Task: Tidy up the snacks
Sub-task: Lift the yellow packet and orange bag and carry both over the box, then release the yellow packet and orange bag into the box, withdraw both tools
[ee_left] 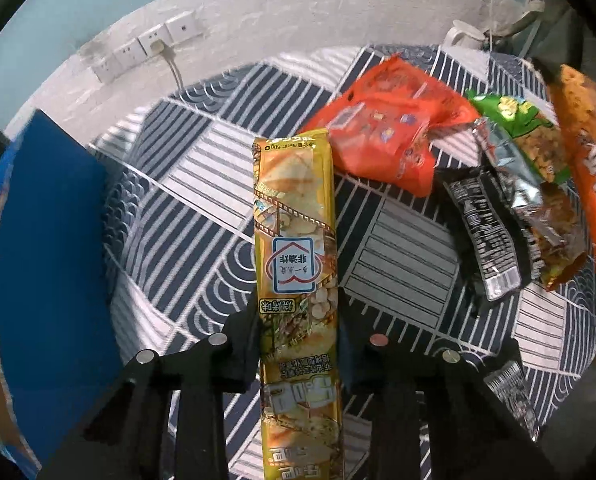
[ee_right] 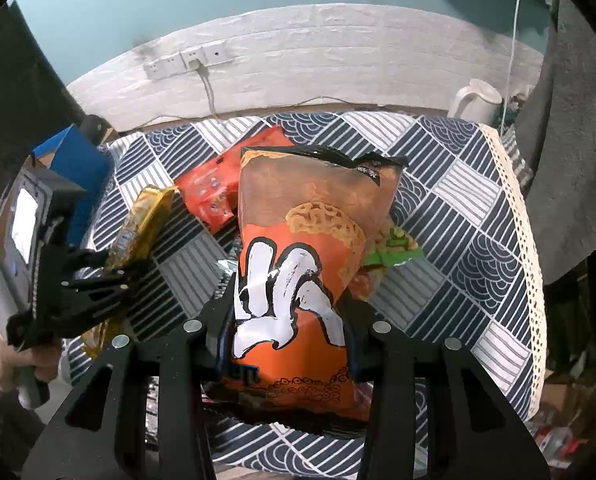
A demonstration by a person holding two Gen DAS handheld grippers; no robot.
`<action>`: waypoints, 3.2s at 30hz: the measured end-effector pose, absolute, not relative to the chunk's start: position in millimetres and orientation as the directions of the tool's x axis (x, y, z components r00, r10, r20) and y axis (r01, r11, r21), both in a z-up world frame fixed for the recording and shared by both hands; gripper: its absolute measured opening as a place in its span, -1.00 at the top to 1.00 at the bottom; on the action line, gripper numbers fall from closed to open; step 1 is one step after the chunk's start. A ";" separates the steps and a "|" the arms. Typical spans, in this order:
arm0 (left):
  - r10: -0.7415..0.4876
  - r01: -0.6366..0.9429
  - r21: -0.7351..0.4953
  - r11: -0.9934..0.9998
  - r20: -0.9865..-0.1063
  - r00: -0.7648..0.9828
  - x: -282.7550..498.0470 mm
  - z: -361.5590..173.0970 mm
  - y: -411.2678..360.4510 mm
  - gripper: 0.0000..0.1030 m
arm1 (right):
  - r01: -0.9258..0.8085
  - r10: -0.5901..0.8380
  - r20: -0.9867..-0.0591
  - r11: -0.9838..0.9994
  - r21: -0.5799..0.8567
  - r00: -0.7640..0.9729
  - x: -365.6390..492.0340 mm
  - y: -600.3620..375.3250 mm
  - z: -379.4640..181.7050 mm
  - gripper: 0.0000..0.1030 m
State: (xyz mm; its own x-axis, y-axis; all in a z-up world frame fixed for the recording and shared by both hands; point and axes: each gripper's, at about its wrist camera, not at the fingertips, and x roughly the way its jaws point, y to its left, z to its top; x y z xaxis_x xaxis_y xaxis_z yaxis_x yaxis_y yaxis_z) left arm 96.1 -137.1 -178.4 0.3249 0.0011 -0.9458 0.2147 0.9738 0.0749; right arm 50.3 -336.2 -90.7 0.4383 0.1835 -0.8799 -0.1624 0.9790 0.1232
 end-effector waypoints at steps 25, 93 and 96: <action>-0.049 0.173 0.056 0.983 -0.837 0.545 54.0 -57.1 -52.6 0.38 | -0.259 0.223 -0.837 0.961 0.101 0.500 50.2 -259.6 -34.6 0.21; 0.175 -0.104 0.141 0.985 -0.829 0.531 50.8 -77.9 168.3 -0.22 | -0.578 0.363 -0.882 0.805 0.134 0.301 63.9 6.9 -45.1 -0.25; 0.174 -0.099 0.143 0.985 -0.827 0.534 51.2 -76.4 164.9 -0.22 | -0.566 0.356 -0.883 0.814 0.132 0.306 64.7 -3.1 -44.7 -0.26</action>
